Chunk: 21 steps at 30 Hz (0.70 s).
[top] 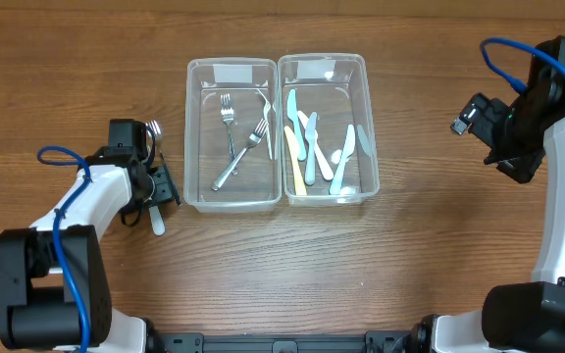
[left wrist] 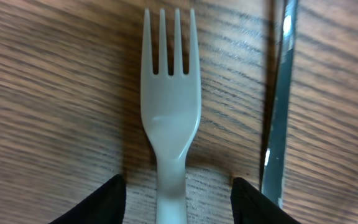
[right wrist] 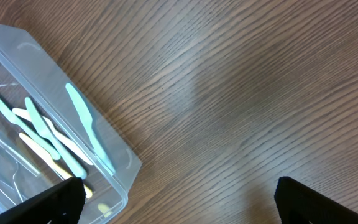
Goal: Pack container
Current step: 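Move left gripper back and grasp the white plastic fork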
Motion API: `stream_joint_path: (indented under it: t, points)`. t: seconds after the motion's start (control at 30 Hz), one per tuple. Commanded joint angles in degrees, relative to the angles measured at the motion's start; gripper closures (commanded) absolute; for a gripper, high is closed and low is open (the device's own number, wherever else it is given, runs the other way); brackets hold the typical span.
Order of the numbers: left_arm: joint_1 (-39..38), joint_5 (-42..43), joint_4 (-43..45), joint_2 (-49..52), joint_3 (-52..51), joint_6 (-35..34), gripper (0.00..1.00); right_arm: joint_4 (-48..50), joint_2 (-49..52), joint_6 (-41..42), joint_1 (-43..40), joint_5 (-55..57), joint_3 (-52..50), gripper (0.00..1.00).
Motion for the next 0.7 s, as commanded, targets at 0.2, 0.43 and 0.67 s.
stream_joint_path:
  t: [0.2,0.43,0.67]
  points:
    - [0.31,1.01,1.73,5.44,-0.83,1.53,0.75,-0.31,-0.11,0.26,0.09,0.04,-0.15,0.00]
    - [0.33,1.86,0.17,5.57,0.33,1.49,0.96,-0.28,-0.11,0.26,0.09,0.07,-0.15,0.00]
    - [0.33,2.19,-6.78,1.95,6.32,1.70,0.96,-0.31,-0.11,0.07,0.09,0.07,-0.15,0.00]
